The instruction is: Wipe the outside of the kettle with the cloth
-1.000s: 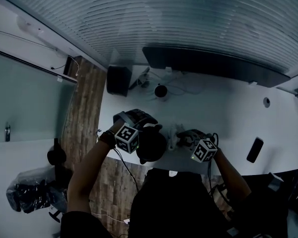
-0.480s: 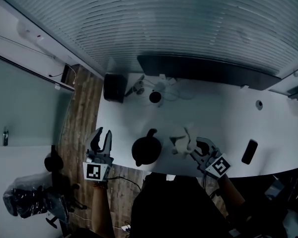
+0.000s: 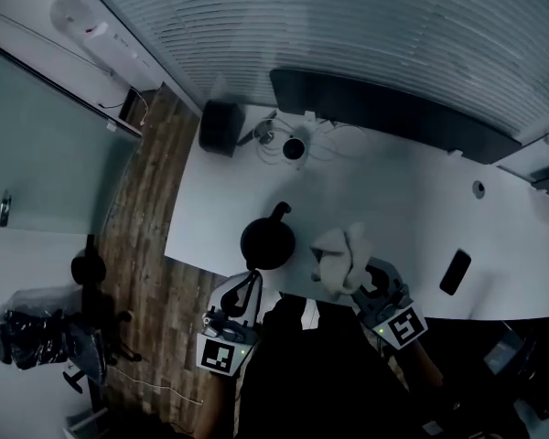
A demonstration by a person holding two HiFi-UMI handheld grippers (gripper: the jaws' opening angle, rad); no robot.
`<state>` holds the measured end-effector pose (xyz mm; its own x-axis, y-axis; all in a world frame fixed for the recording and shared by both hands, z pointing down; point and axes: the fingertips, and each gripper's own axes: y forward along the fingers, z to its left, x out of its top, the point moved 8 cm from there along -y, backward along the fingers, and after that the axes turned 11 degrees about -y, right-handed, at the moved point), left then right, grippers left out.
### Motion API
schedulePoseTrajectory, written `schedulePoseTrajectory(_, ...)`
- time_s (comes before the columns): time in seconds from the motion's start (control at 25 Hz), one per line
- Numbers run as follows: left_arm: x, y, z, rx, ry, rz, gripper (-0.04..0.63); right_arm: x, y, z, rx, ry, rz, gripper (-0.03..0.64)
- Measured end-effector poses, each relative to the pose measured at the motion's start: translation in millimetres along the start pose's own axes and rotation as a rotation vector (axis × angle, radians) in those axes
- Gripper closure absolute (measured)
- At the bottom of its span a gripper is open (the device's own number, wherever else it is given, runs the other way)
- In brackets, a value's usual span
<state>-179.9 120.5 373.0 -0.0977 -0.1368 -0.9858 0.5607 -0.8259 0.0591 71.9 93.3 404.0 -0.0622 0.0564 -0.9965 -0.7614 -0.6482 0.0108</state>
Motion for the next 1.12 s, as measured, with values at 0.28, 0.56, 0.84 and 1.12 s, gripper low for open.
schedulePoseTrajectory(0.28, -16, -46, -33, -0.060, -0.036, 0.006, 0.591, 5, -26, 62, -0.085, -0.041, 0.036, 0.549)
schedulePoseTrajectory(0.56, -27, -83, -71, -0.123, -0.010, -0.006, 0.591, 8, -40, 113, -0.190, -0.120, 0.104, 0.550)
schedulePoseTrajectory(0.84, -30, -89, -89, -0.078, -0.007, -0.015, 0.591, 20, -60, 119, -0.211, -0.174, 0.104, 0.551)
schedulePoseTrajectory(1.12, -37, -86, -86, -0.009, -0.035, -0.010, 0.591, 17, -64, 116, -0.162, -0.188, 0.117, 0.551)
